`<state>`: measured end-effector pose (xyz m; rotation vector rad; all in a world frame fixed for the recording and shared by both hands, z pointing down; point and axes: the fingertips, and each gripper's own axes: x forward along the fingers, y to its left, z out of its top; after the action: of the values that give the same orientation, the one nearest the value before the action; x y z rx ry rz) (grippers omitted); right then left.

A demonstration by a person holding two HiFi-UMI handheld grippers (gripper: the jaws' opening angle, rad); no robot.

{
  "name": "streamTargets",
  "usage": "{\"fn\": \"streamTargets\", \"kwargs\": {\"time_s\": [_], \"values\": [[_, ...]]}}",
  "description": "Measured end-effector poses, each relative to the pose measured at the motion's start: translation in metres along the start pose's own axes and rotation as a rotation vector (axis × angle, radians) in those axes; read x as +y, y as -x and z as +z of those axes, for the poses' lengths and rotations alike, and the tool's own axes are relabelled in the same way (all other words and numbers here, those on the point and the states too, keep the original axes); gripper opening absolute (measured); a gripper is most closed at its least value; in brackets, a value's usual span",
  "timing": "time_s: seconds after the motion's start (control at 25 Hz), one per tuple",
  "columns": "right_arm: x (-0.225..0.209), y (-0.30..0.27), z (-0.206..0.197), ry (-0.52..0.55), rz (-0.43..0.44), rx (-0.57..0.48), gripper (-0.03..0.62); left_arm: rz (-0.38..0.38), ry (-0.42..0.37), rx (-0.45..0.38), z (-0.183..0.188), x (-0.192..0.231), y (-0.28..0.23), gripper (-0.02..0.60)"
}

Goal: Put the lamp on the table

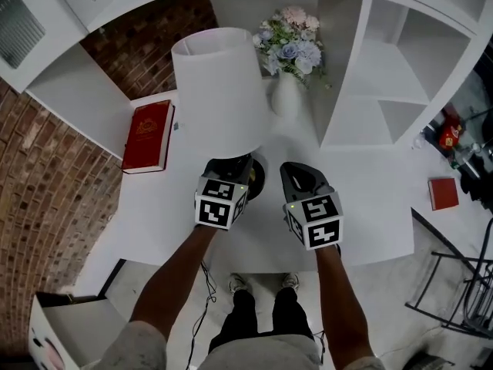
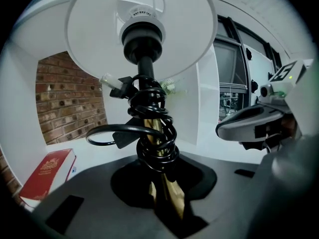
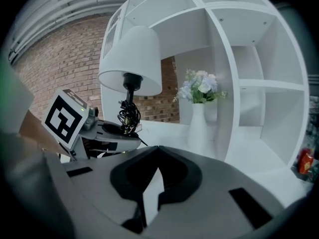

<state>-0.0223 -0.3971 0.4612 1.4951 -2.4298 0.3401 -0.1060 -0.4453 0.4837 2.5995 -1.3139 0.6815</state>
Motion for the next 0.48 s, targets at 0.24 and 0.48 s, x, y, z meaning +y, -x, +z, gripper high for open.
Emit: {"fn": "streamTargets", "kwargs": {"time_s": [0.24,0.48], "values": [[-0.013,-0.009,-0.012,0.026,0.012,0.009,0.003,0.02,-0.015,-0.013,0.001,0.002,-0.022,0.1],[-0.024,-0.019,-0.018,0.049,0.022,0.018,0.003,0.048,-0.034,-0.039,-0.001,0.005,-0.04,0.1]]}}
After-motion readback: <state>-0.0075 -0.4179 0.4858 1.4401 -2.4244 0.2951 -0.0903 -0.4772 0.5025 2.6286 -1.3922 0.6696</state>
